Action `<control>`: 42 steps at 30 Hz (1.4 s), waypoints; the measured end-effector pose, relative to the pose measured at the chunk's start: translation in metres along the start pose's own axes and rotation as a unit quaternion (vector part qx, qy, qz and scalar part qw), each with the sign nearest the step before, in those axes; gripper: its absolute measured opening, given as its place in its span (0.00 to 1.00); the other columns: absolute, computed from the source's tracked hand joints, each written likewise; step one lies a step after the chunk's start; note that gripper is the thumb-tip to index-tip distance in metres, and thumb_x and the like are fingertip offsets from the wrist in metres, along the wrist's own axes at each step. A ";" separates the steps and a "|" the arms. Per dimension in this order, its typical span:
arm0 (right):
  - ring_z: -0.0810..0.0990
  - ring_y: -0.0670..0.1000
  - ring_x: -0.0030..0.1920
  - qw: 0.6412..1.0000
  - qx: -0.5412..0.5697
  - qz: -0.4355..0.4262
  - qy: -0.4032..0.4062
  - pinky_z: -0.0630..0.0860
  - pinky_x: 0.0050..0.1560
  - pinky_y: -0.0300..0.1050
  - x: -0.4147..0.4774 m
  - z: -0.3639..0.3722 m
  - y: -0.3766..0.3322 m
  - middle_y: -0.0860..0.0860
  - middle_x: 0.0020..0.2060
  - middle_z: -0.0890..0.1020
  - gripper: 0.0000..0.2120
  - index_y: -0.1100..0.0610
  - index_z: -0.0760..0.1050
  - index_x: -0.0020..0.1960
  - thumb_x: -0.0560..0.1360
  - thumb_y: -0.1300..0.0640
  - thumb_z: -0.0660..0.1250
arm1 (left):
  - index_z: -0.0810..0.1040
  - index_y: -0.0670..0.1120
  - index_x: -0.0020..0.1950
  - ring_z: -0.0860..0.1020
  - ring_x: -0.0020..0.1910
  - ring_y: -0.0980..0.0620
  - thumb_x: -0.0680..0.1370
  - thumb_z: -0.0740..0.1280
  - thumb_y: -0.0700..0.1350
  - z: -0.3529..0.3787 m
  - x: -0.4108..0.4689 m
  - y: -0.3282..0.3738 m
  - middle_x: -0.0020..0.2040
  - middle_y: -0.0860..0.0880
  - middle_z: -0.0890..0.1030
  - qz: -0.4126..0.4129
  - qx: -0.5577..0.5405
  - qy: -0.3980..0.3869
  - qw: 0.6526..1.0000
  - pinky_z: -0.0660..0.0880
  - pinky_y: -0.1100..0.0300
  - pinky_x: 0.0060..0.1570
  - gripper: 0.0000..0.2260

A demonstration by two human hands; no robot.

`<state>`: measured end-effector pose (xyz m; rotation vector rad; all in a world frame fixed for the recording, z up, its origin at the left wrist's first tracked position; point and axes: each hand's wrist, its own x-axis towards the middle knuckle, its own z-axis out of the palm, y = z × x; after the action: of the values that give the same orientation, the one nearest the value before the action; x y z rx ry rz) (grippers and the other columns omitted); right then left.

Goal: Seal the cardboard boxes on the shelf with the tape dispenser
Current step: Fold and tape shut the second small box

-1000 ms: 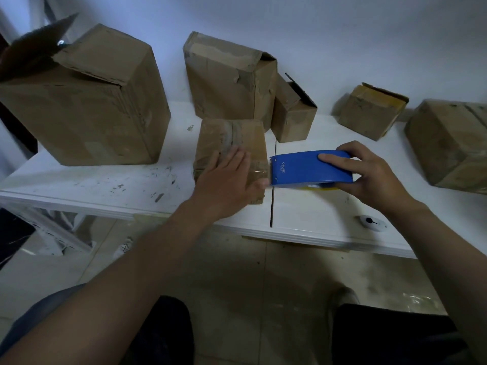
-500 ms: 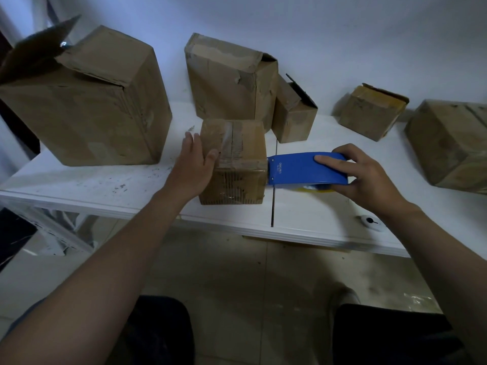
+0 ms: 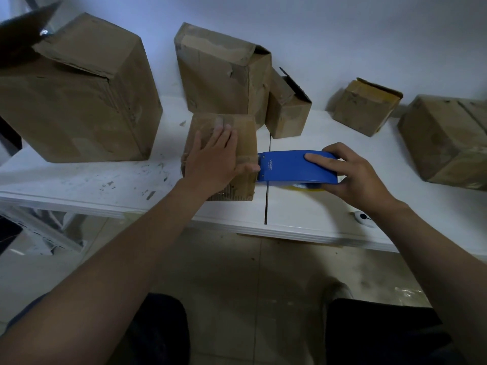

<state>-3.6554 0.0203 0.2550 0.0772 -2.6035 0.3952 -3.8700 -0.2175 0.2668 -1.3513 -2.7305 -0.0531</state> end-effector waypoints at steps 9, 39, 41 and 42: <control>0.75 0.53 0.53 1.000 0.005 -0.007 0.005 0.75 0.52 0.44 -0.002 0.000 0.001 0.56 0.57 0.76 0.28 0.52 0.73 0.73 0.73 0.52 0.70 | 0.47 0.45 0.82 0.49 0.81 0.47 0.68 0.46 0.78 -0.003 -0.006 -0.020 0.83 0.46 0.50 0.021 0.011 0.027 0.999 0.44 0.37 0.77 0.52; 0.74 0.49 0.55 0.997 0.057 -0.045 -0.030 0.77 0.53 0.38 0.013 0.023 -0.034 0.56 0.59 0.75 0.33 0.52 0.72 0.73 0.70 0.60 0.78 | 0.65 0.46 0.74 0.55 0.79 0.41 0.83 0.53 0.51 -0.001 -0.053 -0.061 0.77 0.43 0.64 -0.176 -0.164 0.154 0.958 0.56 0.37 0.75 0.21; 0.73 0.50 0.56 0.996 0.055 -0.053 -0.037 0.77 0.55 0.40 0.015 0.027 -0.037 0.56 0.59 0.74 0.34 0.51 0.72 0.74 0.70 0.62 0.78 | 0.61 0.47 0.79 0.54 0.80 0.43 0.84 0.53 0.52 -0.003 -0.052 -0.036 0.80 0.45 0.62 -0.100 -0.116 0.137 0.979 0.52 0.38 0.77 0.23; 0.73 0.50 0.56 0.996 0.054 -0.054 -0.038 0.76 0.55 0.40 0.016 0.029 -0.038 0.55 0.59 0.74 0.34 0.51 0.71 0.74 0.71 0.62 0.78 | 0.60 0.47 0.80 0.54 0.80 0.45 0.85 0.51 0.56 -0.002 -0.051 -0.025 0.80 0.46 0.60 -0.082 -0.100 0.118 0.985 0.51 0.39 0.77 0.25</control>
<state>-3.6781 -0.0242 0.2485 0.2735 -2.6364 0.5014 -3.8586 -0.2732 0.2640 -1.0764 -2.6801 -0.4785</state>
